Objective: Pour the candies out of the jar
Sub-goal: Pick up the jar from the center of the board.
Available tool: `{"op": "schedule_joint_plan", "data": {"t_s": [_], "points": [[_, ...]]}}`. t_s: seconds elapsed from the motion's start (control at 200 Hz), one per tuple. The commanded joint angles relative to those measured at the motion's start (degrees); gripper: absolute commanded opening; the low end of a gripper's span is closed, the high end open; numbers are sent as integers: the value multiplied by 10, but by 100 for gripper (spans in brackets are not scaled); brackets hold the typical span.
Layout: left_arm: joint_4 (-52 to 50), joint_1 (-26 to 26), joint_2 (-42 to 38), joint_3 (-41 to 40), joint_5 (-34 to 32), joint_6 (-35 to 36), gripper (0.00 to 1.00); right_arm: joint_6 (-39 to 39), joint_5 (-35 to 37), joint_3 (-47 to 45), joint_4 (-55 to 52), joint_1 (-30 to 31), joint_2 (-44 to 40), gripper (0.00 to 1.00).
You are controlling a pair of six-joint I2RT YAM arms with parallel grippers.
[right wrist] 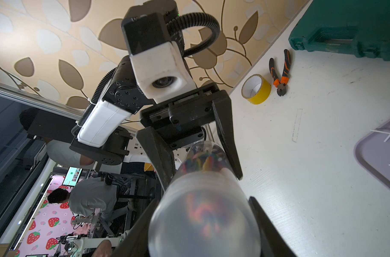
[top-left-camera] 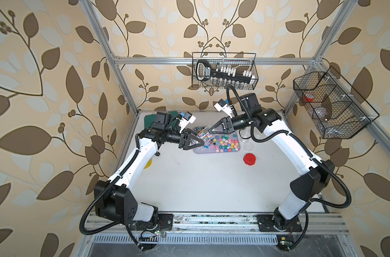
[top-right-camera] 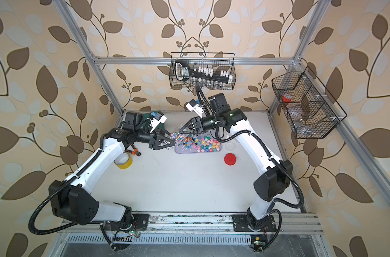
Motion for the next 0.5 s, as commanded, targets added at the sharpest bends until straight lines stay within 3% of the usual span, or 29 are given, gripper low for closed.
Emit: {"op": "schedule_joint_plan", "data": {"t_s": [0.0,0.15,0.495], "points": [[7,-3,-29,-1,21,4,70,1,-14,7,15,0,2,28],[6,-3,-29,-1,20,4,60,5,-11,9,20,-3,-1,27],[3,-4,-26,4,19,6,51,6,-10,3,23,-6,-5,30]]}}
